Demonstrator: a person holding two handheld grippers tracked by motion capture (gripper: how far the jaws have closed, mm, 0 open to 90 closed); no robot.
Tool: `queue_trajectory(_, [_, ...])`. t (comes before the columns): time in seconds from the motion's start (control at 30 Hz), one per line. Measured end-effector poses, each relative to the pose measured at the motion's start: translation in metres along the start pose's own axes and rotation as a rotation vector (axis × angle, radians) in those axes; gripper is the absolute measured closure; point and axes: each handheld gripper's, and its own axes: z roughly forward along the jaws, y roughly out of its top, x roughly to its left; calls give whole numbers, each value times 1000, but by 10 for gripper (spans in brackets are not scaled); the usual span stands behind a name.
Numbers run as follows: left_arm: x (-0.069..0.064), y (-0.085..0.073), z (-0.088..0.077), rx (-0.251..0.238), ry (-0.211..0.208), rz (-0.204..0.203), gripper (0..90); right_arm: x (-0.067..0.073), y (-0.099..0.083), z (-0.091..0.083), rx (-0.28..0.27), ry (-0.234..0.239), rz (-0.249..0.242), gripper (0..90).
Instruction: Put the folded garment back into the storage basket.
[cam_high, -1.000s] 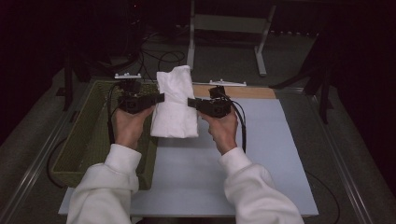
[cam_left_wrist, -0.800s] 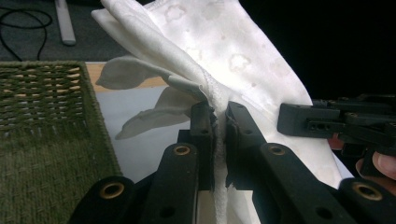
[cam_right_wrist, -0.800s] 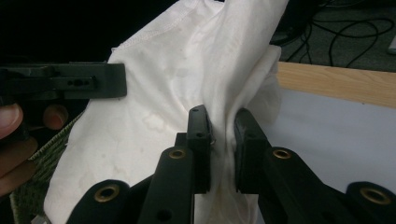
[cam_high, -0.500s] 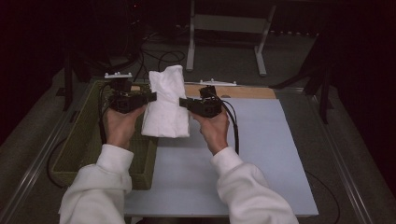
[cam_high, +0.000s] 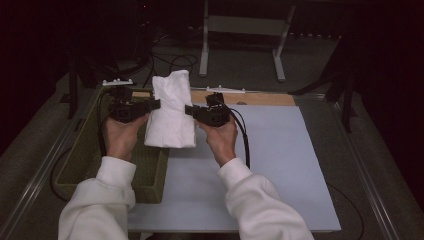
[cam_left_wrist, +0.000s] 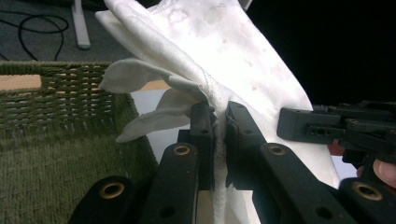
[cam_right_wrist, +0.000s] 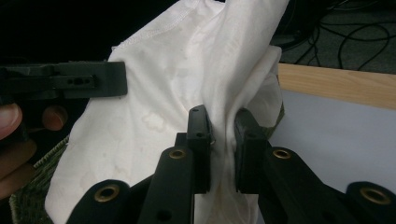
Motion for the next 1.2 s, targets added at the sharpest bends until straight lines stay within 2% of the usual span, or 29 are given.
queue_trajectory(0.8, [21, -7, -19, -15, 27, 3, 832, 24, -3, 22, 6, 3, -20, 797])
queue_trajectory(1.2, [30, -11, -22, -11, 41, 3, 832, 28, -7, 32, 6, 2, -8, 796])
